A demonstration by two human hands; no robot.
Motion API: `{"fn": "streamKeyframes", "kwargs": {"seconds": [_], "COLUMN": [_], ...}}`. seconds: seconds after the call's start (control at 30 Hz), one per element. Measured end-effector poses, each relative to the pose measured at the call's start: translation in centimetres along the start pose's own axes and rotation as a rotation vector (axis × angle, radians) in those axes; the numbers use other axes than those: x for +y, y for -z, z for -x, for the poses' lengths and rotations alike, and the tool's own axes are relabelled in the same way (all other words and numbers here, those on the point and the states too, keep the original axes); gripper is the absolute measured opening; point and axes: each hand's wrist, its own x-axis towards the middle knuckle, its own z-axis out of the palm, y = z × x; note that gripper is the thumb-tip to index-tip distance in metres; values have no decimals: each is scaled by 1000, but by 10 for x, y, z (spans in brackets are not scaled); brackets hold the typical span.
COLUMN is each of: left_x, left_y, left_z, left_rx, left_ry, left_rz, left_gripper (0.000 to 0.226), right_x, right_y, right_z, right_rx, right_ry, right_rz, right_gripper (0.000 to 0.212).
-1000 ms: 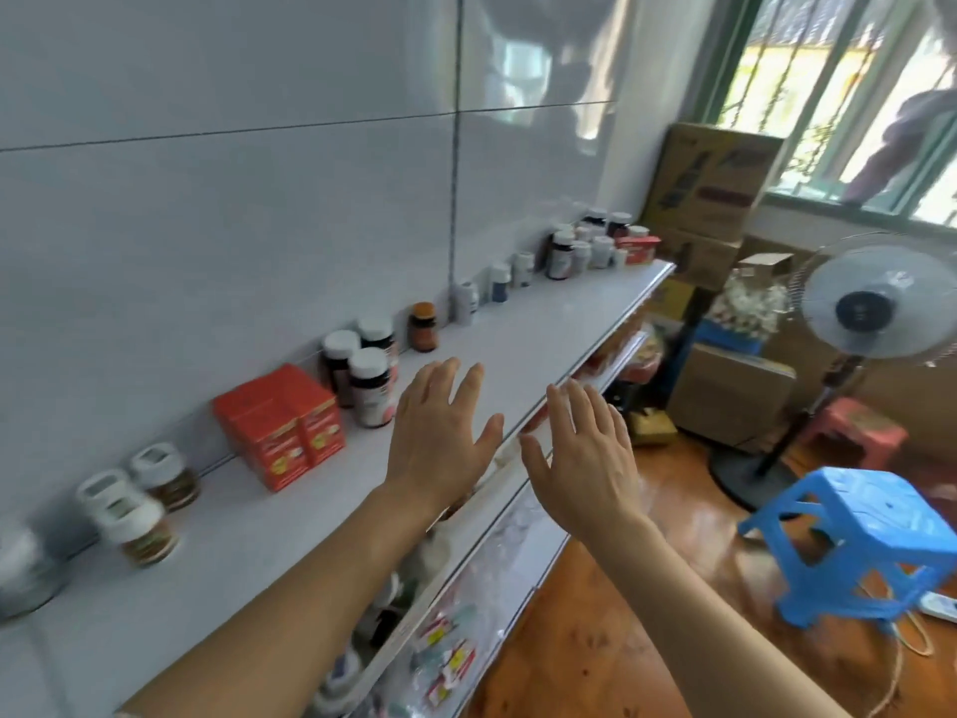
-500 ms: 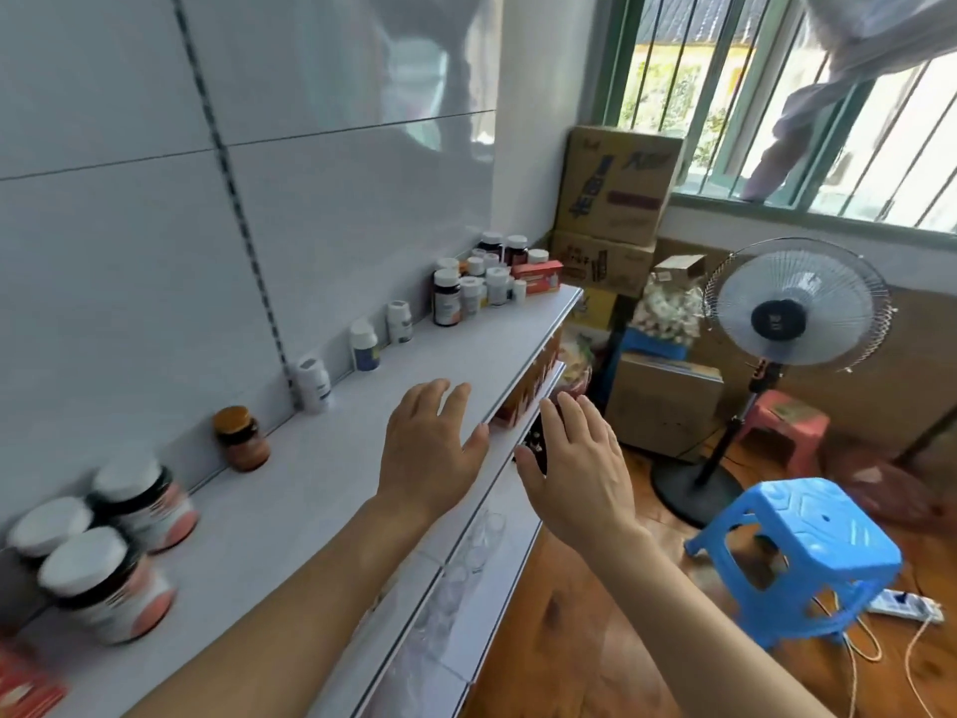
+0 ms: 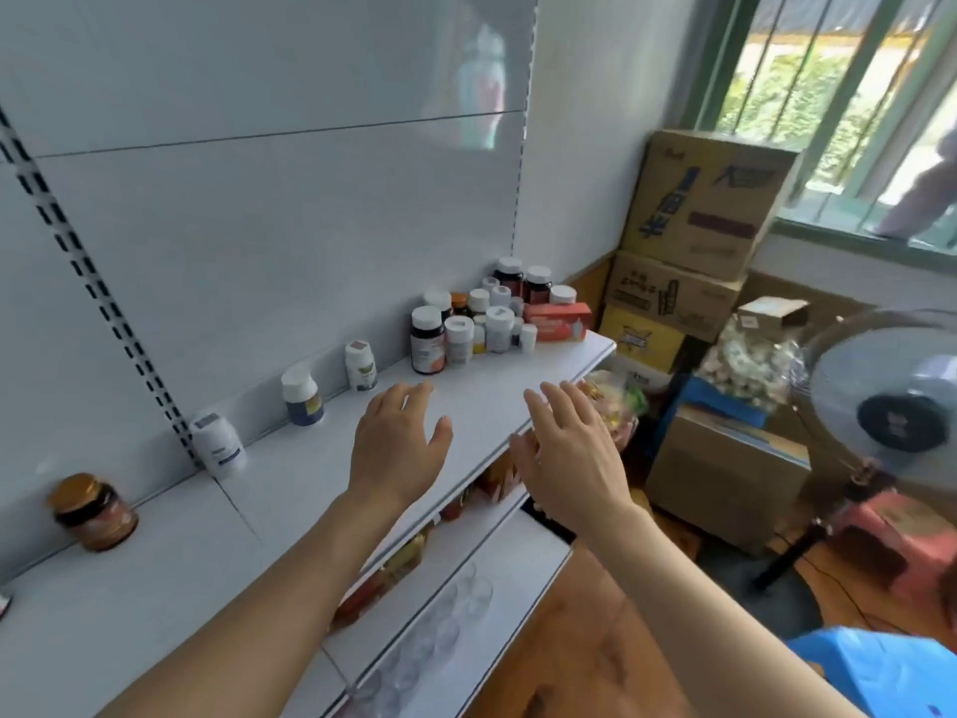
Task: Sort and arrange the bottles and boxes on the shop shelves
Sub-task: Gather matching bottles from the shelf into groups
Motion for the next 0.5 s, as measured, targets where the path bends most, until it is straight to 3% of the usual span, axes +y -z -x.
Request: {"fn": "streamKeyframes", "kwargs": {"seconds": [0.5], "left_x": [-24], "left_y": [-77], "left_z": [-178], "left_rx": [159], "left_ry": [120], "left_rz": [-62], "left_gripper": [48], "right_x": [57], "right_y": [-104], "right_z": [-223], "right_rx": [-64], "right_ry": [277], "right_rz": [-117], "right_gripper": [57]}}
